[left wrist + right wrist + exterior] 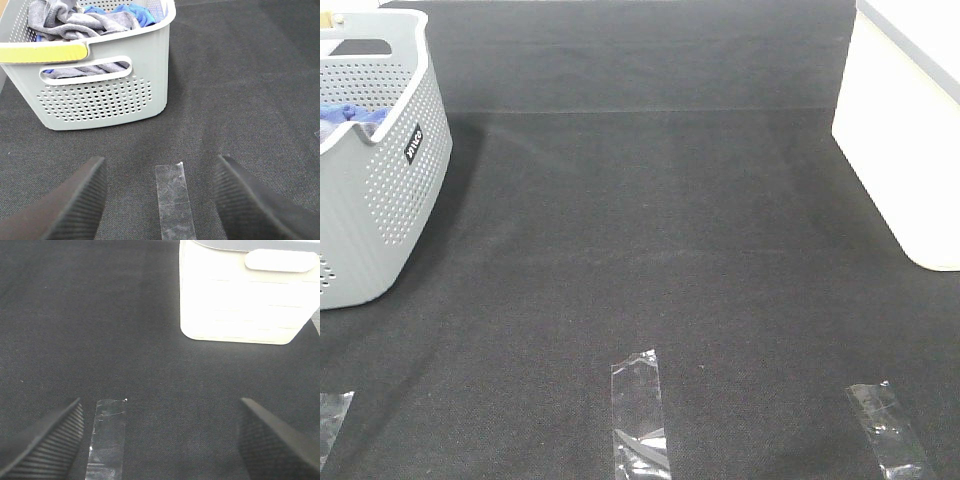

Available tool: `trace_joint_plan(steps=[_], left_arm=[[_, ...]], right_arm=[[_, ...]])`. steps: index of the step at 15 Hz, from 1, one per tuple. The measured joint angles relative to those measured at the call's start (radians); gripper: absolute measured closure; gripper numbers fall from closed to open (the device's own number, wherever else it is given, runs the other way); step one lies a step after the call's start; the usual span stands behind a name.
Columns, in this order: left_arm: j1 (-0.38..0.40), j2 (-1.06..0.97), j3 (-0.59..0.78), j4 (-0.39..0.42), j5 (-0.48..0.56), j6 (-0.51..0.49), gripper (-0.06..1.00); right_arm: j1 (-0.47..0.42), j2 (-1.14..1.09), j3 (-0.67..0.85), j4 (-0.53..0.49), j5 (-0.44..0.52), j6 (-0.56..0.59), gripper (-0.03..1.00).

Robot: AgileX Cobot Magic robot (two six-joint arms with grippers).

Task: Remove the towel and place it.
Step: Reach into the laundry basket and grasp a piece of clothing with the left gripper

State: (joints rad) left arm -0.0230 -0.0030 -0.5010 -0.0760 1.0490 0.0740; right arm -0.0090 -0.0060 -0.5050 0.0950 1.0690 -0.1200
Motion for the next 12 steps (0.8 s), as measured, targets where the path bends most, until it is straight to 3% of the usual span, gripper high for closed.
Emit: trace_joint_plan(steps=[12], left_arm=[[0.0,0.0,0.0,0.0,0.0,0.0,0.34]], right_arm=[[0.0,0.0,0.0,0.0,0.0,0.0,0.19]])
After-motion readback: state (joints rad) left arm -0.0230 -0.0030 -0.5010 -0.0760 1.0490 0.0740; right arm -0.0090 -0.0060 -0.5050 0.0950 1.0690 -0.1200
